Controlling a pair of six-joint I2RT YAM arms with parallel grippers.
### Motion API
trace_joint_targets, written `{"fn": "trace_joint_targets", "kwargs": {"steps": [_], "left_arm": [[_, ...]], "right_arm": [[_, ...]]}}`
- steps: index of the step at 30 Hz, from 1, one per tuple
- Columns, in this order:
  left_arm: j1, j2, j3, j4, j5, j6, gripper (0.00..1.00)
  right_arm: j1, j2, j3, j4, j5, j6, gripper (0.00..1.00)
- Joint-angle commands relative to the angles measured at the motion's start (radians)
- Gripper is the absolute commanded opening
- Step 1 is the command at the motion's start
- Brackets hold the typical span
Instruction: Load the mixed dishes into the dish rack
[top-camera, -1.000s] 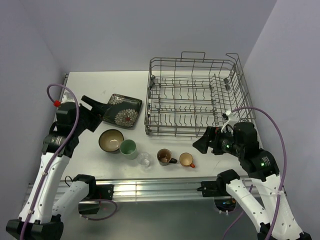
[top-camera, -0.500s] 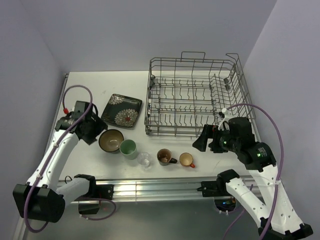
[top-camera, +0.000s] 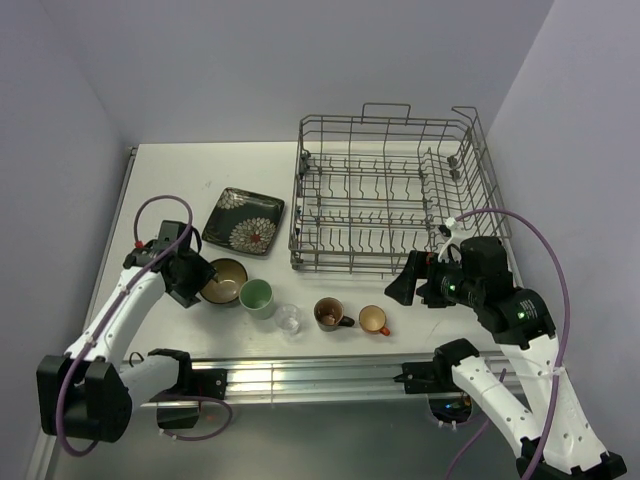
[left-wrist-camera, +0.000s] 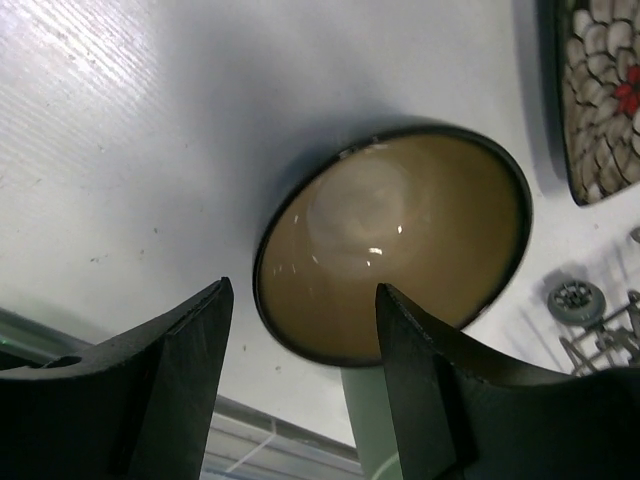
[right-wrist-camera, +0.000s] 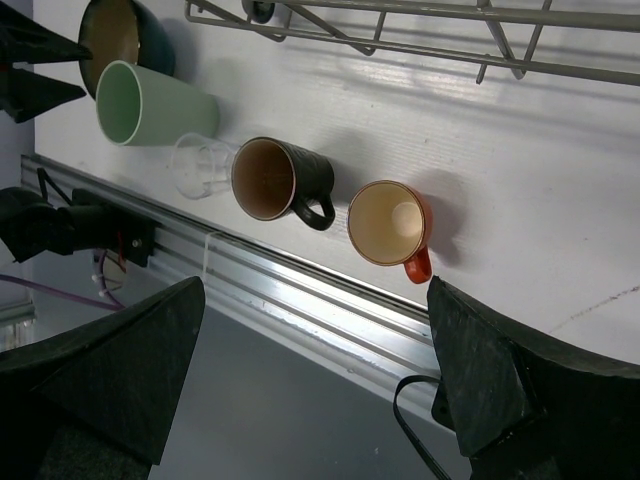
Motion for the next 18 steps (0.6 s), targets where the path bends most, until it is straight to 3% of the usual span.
{"fn": "trace_joint_targets", "kwargs": {"steps": [1,7,9,10,13,18], "left_arm": [[0.029,0.053,-0.023,0.094,0.025,0.005,0.65],[0.064,0.182,-0.031,0.141,0.046,0.045,0.62],[0.076,0.211,-0.035,0.161,0.060,0.057,0.45],[0.090,0.219,-0.037,0.178,0.065,0.070,0.29],[0.115,0.244,-0.023,0.184,0.086,0.090,0.03],[0.118,0.173,0.061,0.071,0.042,0.093,0.00]], "right_arm": [[0.007,-0.009,0.035,-0.001,-0.001,-0.007,1.00],[0.007,0.002,0.068,-0.021,0.007,-0.031,1.00],[0.007,0.013,0.081,-0.021,0.005,-0.037,1.00],[0.007,0.019,0.084,-0.021,0.004,-0.043,1.00],[0.007,0.040,0.107,-0.015,-0.001,-0.056,1.00],[0.010,0.089,0.149,0.018,-0.010,-0.062,1.00]]}}
